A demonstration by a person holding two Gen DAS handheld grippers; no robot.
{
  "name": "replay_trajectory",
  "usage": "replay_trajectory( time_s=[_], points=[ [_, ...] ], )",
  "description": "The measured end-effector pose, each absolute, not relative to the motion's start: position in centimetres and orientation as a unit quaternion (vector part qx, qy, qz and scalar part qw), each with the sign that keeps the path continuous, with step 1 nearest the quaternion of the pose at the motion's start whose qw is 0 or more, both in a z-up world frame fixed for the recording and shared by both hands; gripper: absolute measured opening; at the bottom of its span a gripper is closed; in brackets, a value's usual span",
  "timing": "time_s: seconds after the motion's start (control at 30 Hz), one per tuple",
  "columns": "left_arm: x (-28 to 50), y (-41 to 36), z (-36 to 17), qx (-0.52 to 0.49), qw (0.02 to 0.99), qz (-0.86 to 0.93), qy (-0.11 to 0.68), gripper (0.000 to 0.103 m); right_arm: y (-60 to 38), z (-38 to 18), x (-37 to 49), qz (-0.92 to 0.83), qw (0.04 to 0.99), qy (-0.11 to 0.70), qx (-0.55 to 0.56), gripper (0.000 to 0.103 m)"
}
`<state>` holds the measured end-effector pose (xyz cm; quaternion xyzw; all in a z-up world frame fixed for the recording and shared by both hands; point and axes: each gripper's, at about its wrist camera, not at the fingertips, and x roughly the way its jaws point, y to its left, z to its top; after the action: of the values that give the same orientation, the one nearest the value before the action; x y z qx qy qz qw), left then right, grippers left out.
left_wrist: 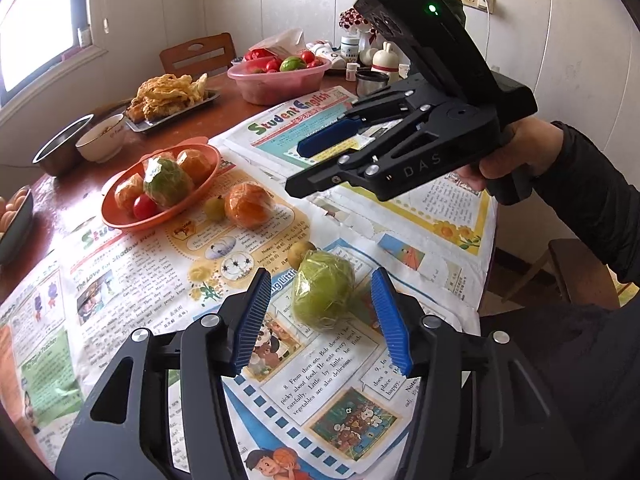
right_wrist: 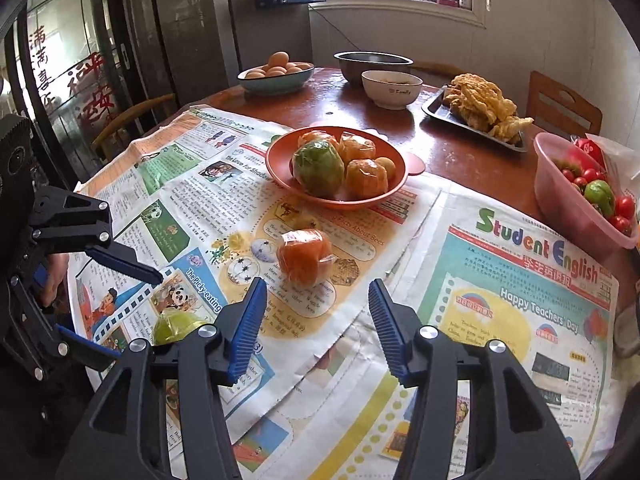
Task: Organize fruits
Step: 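Withdraw both open tools back over the newspaper, then move the right tool onto another wrapped mandarin while the left tool approaches a light green wrapped fruit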
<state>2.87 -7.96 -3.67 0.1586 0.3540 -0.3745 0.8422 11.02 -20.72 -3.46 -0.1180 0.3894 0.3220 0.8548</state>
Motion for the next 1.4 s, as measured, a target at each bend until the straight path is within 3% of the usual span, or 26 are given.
replay_trajectory(
  time_s=[1.4],
  points=[
    [3.8,-8.2,-5.8,0.151,0.832,-0.387,0.368,0.047,-17.0,-5.5,13.7,0.346,0.835,0.405,-0.136,0.060]
  ],
)
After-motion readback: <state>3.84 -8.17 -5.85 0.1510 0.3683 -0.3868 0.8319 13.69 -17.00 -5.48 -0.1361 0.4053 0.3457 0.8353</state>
